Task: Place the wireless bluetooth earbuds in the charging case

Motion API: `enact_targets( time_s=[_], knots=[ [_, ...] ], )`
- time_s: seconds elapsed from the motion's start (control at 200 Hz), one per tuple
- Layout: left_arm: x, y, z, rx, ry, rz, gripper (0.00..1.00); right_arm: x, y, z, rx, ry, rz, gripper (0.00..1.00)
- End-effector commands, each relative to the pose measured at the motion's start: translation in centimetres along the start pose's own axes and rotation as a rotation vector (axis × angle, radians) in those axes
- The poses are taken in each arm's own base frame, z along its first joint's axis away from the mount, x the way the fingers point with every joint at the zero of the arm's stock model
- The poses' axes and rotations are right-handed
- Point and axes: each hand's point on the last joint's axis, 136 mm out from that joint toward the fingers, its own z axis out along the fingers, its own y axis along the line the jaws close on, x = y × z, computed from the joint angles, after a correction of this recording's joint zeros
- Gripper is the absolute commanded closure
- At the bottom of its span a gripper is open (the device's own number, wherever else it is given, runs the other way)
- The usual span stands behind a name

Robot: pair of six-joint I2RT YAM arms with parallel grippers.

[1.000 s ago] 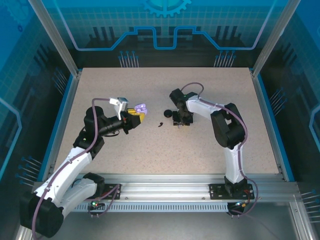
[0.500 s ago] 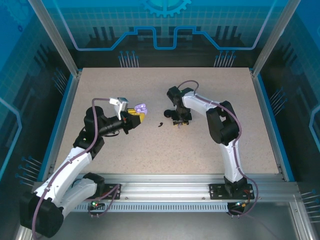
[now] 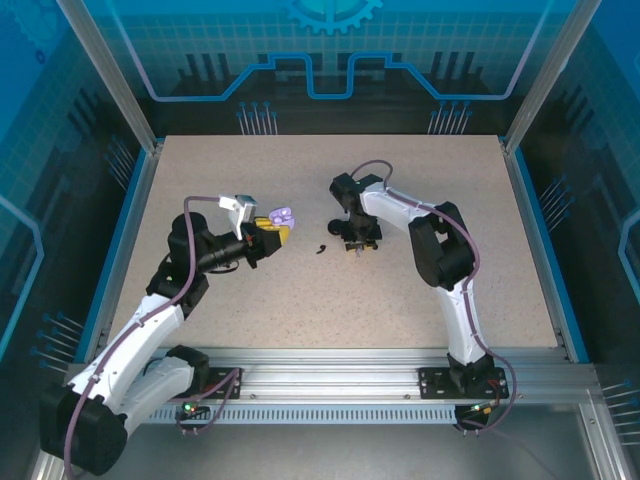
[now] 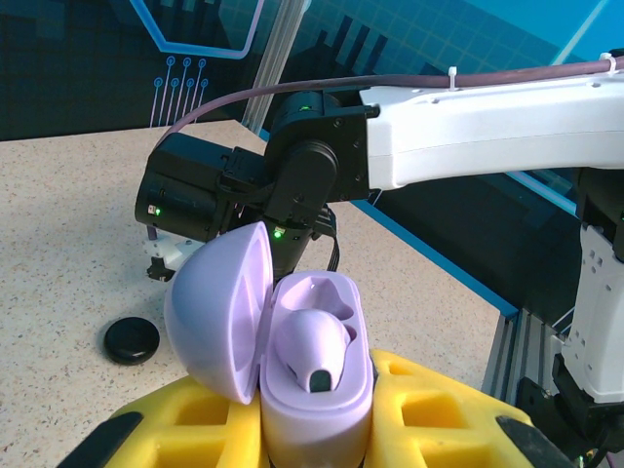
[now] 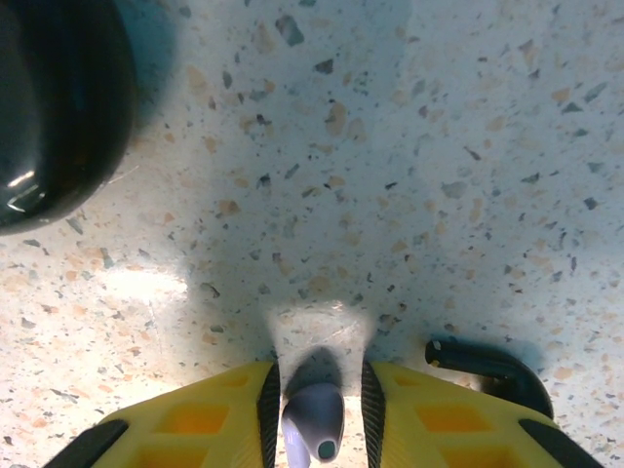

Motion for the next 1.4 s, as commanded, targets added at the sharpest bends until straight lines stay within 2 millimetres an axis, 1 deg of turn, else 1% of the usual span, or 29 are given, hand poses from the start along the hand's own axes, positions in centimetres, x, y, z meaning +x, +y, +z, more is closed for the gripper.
enact_targets(
  time_s=[0.0,0.285,0.525,0.665,0.825,1.071,1.191,1.396],
  knots=[
    [-0.7,-0.1,-0.3,0.000,-0.017,-0.004,0.92,1.8,0.3,1.0,0.027,0.085,-0.038,0.69],
    [-0.8,-0.2,-0.3,0.001,-0.020,-0.003,0.92,2.0,0.7,0.6,0.004,0.098,-0.050,0.70],
    [-1.0,-0.3,-0.3,0.002,-0.022,0.002,0.92,2.5,0.4,1.8,0.030,0.130,-0.043,0.73],
    [-0.9,-0.3,-0.4,0.001,-0.021,0.002,0.92,2.5,0.3,2.0,0.026,0.123,-0.029,0.76],
    [-0.8,-0.2,-0.3,0.000,-0.016,-0.002,0.92,1.8,0.3,0.9,-0.014,0.062,-0.001,0.79],
    [-0.4,-0.1,-0.1,0.003,-0.007,-0.013,0.92,0.6,0.5,-1.2,-0.175,-0.068,0.055,0.80],
    [-0.1,-0.2,0.4,0.009,0.002,-0.016,0.92,0.4,0.4,-2.2,-0.233,-0.122,0.067,0.81],
    [0.6,-0.9,1.9,0.032,0.023,-0.007,0.92,0.0,0.2,-4.0,-0.325,-0.204,0.082,0.83]
  ],
)
